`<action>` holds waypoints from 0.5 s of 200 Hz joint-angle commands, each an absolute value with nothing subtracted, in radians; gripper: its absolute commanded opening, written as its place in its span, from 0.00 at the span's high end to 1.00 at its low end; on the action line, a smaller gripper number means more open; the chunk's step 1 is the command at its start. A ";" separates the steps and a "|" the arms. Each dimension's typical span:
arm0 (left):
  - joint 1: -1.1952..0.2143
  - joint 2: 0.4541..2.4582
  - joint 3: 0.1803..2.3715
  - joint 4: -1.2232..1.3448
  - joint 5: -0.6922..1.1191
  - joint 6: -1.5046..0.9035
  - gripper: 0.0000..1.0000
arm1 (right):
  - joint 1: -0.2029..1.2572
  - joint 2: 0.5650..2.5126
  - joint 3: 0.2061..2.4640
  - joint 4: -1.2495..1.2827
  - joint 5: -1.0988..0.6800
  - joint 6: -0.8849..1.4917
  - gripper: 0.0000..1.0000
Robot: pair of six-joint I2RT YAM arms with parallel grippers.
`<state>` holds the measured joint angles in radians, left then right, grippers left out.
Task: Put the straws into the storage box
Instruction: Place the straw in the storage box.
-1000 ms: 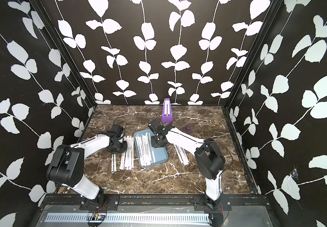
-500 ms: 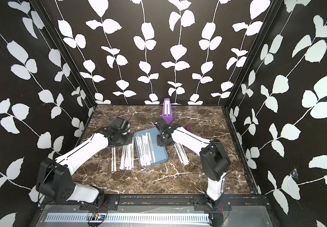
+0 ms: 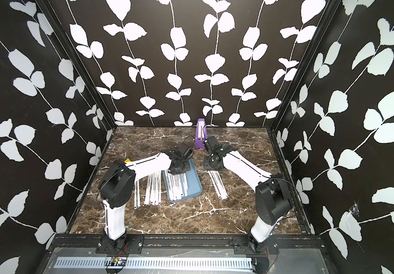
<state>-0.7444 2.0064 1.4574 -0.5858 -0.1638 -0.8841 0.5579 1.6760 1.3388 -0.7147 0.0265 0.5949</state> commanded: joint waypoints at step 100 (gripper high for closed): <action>-0.758 2.049 1.500 -0.718 -0.195 -0.978 1.00 | 0.561 1.676 1.278 -0.656 -0.008 0.602 0.72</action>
